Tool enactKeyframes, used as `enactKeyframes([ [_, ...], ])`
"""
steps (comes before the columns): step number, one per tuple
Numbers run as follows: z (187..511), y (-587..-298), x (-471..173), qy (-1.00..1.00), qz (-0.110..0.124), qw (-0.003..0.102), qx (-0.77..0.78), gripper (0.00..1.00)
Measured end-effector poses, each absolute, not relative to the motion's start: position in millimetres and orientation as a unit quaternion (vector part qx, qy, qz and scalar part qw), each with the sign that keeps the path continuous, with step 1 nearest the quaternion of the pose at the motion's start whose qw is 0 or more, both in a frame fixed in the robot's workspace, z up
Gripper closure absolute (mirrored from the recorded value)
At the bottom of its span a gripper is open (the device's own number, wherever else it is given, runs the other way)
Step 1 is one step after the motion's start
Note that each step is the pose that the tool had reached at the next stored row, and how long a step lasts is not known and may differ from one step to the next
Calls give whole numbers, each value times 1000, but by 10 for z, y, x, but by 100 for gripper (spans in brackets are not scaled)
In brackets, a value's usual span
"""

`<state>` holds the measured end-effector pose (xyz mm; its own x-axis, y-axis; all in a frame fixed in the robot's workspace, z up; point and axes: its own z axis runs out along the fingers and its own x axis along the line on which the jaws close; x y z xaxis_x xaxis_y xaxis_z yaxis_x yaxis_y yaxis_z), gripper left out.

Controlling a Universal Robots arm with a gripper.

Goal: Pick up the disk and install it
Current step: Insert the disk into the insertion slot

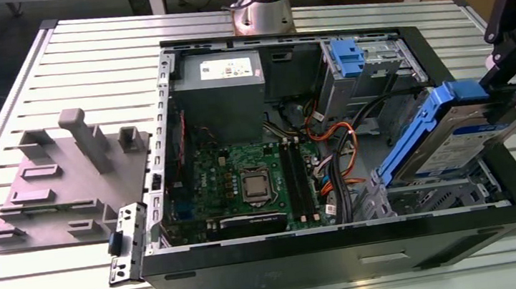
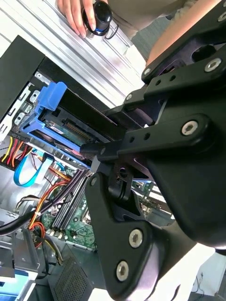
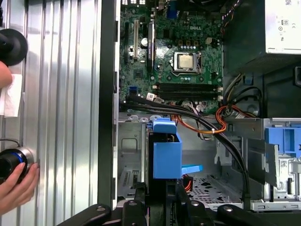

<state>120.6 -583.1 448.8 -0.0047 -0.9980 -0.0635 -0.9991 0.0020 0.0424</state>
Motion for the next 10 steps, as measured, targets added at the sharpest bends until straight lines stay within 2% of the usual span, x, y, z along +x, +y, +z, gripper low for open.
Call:
enactKeyframes([
  [10,4343,-5831,1206,709,37,8,-704,65],
])
